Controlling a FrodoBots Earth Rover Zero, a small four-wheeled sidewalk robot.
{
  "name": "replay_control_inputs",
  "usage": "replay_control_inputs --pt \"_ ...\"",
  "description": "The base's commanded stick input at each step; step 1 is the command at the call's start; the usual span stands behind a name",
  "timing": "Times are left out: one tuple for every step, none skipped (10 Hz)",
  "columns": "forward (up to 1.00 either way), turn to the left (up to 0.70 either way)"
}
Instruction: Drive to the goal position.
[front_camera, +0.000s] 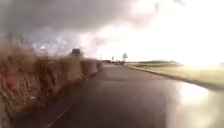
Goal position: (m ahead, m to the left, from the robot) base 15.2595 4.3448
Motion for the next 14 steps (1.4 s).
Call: replay_control_inputs --pt "0.70 -0.14" --pt "0.70 -0.14" --pt "0.70 -0.14" --pt "0.70 -0.14" --pt "0.70 -0.14" --pt "0.70 -0.14" --pt "0.70 -0.14" --pt "0.70 -0.14" --pt "0.70 -0.14" --pt "0.70 -0.14" --pt "0.70 -0.14" --pt "0.70 -0.14" --pt "0.70 -0.14" --pt "0.70 -0.14"
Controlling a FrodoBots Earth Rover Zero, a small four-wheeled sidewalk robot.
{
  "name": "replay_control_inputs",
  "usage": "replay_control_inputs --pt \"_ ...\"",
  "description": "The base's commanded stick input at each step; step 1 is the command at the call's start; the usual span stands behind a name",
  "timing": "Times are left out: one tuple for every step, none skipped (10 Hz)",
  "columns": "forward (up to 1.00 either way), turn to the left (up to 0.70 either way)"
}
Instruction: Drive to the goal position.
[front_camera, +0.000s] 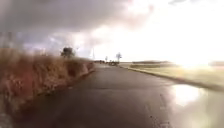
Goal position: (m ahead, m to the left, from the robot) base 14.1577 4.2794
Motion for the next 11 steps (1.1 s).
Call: replay_control_inputs --pt "0.70 -0.14" --pt "0.70 -0.14" --pt "0.70 -0.14" --pt "0.70 -0.14" --pt "0.70 -0.14" --pt "0.70 -0.14" --pt "0.70 -0.14" --pt "0.70 -0.14" --pt "0.70 -0.14" --pt "0.70 -0.14" --pt "0.70 -0.14"
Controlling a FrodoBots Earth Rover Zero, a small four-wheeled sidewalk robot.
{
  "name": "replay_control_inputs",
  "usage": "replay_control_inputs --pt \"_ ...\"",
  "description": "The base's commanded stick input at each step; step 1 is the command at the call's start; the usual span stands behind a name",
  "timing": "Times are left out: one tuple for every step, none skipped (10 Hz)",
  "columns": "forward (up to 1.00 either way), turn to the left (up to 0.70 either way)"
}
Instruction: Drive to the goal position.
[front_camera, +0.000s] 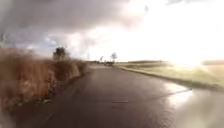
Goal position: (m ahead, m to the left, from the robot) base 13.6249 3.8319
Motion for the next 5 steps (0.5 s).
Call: replay_control_inputs --pt "0.70 -0.14" --pt "0.70 -0.14" --pt "0.70 -0.10" --pt "0.70 -0.03" --pt "0.70 0.00"
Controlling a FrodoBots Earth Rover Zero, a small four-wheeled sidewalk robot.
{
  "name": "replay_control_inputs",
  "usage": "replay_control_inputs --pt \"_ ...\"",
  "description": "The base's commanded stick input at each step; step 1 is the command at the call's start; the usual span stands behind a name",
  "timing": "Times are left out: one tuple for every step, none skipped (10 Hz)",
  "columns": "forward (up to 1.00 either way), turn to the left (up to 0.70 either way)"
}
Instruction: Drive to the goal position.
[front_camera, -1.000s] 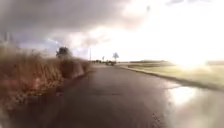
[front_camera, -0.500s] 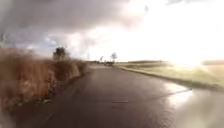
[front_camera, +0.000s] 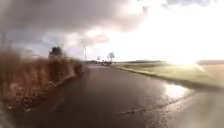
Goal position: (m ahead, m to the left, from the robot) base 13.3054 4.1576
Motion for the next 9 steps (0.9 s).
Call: replay_control_inputs --pt "0.70 0.00" --pt "0.70 0.00" --pt "0.70 0.00" --pt "0.70 0.00" --pt "0.70 0.00" --pt "0.70 0.00" --pt "0.70 0.00" --pt "0.70 0.00" --pt "0.70 0.00"
